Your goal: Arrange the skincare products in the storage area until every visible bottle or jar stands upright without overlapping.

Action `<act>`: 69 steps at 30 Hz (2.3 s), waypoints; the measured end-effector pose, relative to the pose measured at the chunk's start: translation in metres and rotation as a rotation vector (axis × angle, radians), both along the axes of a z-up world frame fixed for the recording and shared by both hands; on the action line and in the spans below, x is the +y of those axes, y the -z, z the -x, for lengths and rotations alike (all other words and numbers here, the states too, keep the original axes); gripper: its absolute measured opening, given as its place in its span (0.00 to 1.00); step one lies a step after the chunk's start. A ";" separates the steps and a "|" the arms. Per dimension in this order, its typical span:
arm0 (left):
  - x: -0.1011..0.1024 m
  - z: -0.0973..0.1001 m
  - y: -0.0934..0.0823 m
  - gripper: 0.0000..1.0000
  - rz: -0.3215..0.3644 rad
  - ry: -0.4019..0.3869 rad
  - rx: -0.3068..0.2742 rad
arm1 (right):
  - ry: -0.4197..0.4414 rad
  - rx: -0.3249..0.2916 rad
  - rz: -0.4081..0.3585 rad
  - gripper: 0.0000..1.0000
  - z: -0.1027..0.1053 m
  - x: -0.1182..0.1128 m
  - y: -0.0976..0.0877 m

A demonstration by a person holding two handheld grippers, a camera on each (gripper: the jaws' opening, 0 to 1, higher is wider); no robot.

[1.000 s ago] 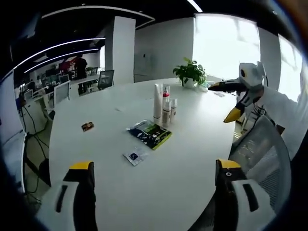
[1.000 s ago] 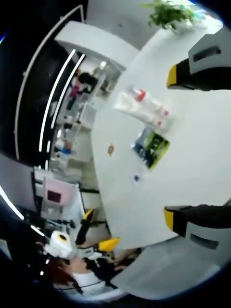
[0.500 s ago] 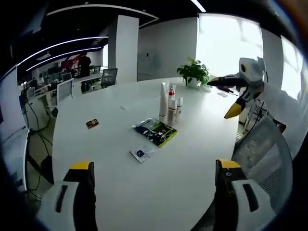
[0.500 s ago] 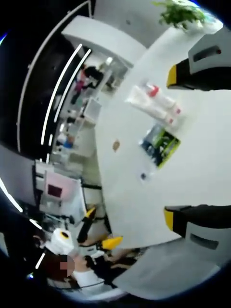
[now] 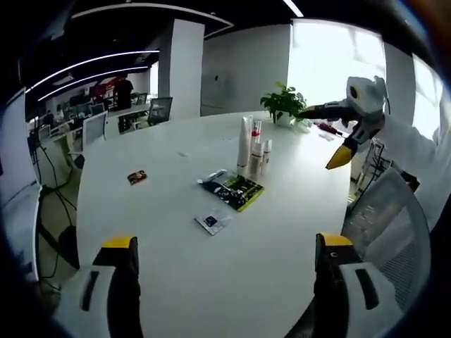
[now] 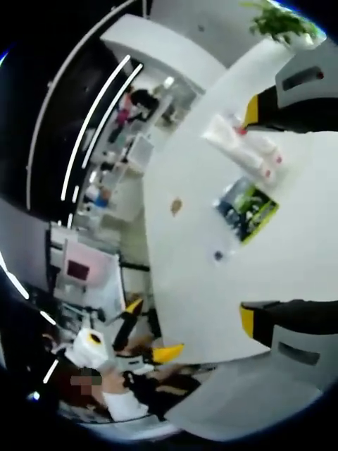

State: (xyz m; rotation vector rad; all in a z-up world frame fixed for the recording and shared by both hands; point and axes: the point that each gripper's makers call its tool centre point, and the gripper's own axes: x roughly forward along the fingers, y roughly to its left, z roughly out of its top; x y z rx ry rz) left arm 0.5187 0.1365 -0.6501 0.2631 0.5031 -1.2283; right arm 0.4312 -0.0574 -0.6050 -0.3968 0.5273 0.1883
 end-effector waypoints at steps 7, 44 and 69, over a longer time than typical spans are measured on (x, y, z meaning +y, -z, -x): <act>0.003 -0.007 0.003 0.99 0.002 -0.002 0.011 | -0.031 0.011 0.005 0.99 -0.016 0.010 0.003; 0.010 -0.057 0.013 0.99 -0.028 0.041 0.020 | -0.089 0.010 -0.034 0.99 -0.117 0.040 0.027; 0.005 -0.080 0.029 0.99 -0.037 0.030 0.055 | -0.133 0.007 -0.025 0.99 -0.175 0.049 0.045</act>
